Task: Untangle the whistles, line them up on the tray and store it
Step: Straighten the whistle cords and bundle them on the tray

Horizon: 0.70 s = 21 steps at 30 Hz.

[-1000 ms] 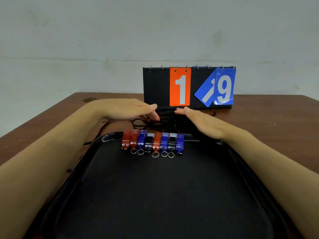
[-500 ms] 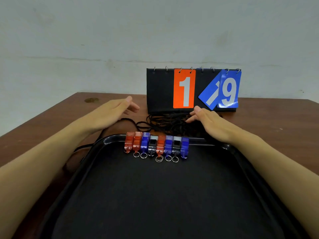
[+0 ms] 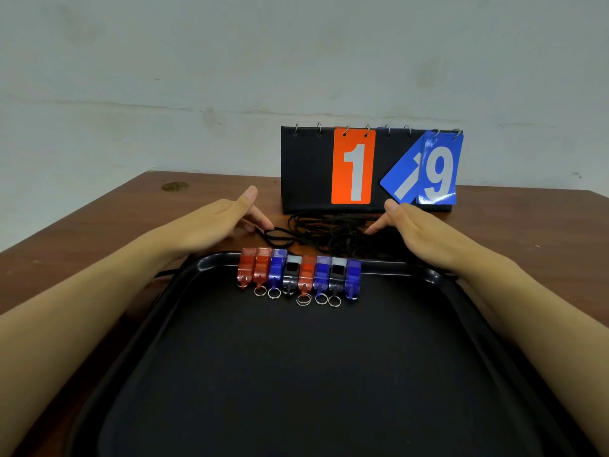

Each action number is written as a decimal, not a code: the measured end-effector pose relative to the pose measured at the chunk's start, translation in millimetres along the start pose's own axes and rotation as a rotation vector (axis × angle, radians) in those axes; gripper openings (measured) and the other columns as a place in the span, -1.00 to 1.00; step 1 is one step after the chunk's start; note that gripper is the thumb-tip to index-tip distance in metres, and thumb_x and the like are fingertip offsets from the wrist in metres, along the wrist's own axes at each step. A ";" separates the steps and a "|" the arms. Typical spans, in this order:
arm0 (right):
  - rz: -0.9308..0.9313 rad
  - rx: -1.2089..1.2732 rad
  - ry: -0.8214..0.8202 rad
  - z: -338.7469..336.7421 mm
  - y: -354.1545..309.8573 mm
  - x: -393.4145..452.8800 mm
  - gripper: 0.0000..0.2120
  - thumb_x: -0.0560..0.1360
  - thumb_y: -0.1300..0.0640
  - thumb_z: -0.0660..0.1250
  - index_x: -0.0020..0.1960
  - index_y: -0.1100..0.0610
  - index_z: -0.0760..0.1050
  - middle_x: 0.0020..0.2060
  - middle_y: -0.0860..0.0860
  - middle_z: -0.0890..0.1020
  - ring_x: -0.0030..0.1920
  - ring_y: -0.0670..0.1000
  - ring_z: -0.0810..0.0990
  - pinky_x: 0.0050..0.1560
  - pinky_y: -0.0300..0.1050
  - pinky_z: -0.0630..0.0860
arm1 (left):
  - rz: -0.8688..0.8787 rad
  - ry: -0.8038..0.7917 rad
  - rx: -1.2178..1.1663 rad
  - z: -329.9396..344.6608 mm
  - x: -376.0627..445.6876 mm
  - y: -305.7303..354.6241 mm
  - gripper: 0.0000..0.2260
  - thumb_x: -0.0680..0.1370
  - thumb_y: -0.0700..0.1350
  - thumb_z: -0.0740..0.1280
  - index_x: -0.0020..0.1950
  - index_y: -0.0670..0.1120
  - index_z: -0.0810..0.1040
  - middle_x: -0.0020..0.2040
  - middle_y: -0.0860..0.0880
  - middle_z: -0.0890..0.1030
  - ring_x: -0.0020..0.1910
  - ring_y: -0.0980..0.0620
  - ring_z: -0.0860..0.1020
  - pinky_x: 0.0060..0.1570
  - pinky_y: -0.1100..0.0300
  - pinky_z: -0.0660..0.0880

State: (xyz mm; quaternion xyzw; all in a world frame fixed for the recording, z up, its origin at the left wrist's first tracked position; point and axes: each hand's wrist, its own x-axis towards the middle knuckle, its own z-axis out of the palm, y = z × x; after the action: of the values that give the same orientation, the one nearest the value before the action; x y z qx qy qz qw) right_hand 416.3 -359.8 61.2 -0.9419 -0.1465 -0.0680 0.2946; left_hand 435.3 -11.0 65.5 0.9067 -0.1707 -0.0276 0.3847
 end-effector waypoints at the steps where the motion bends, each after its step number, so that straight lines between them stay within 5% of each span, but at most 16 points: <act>1: -0.016 -0.032 0.000 -2.7 0.7 -1.7 -0.43 0.72 -0.17 -0.12 0.16 -0.08 0.68 0.08 -0.15 0.59 0.14 -0.19 0.51 0.40 -0.08 0.38 | 0.001 -0.005 0.003 1.3 0.6 -1.1 -0.34 0.65 0.35 -0.15 0.10 0.14 0.73 0.18 0.20 0.67 0.19 0.27 0.57 0.12 0.30 0.42; 6: -0.035 -0.158 -0.045 -9.4 3.4 0.8 -0.52 0.72 -0.09 -0.06 0.19 -0.08 0.65 0.01 0.37 0.60 0.04 0.16 0.60 0.20 0.03 0.51 | 0.008 -0.014 0.032 0.9 1.8 -0.7 -0.39 0.67 0.32 -0.10 0.11 0.15 0.73 0.17 0.21 0.67 0.19 0.23 0.58 0.14 0.29 0.46; 11: -0.093 -0.284 -0.041 -9.3 14.8 6.4 -0.69 0.71 -0.01 0.10 0.27 -0.11 0.59 -0.06 0.10 0.67 -0.01 0.04 0.60 0.11 0.03 0.56 | 0.004 0.022 0.063 -6.5 2.9 -5.1 -0.41 0.68 0.31 -0.09 0.08 0.16 0.73 0.18 0.20 0.67 0.21 0.19 0.59 0.20 0.15 0.49; 15: -0.052 -0.273 -0.036 -10.2 19.5 6.0 -0.72 0.68 0.13 0.23 0.32 -0.13 0.53 0.02 -0.10 0.59 0.08 -0.05 0.57 0.07 -0.18 0.51 | 0.032 0.058 0.116 -12.7 1.7 -5.9 -0.41 0.69 0.30 -0.07 0.04 0.14 0.74 0.13 0.18 0.70 0.16 0.19 0.61 0.21 0.12 0.48; 21: 0.009 -0.272 -0.055 -9.3 20.8 6.5 -0.68 0.58 0.06 0.41 0.28 -0.16 0.45 0.16 -0.06 0.60 0.19 -0.04 0.57 0.19 -0.10 0.53 | 0.075 -0.015 0.058 -11.6 -0.8 -1.0 -0.36 0.67 0.27 -0.07 0.00 -0.02 0.74 -0.13 -0.03 0.75 -0.21 0.10 0.62 -0.11 0.24 0.46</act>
State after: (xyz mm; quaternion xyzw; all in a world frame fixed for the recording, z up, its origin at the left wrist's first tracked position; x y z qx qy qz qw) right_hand 428.6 -379.9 59.1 -0.9753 -0.1397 -0.0602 0.1604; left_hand 436.9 -2.1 72.8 0.9102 -0.2080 -0.0149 0.3579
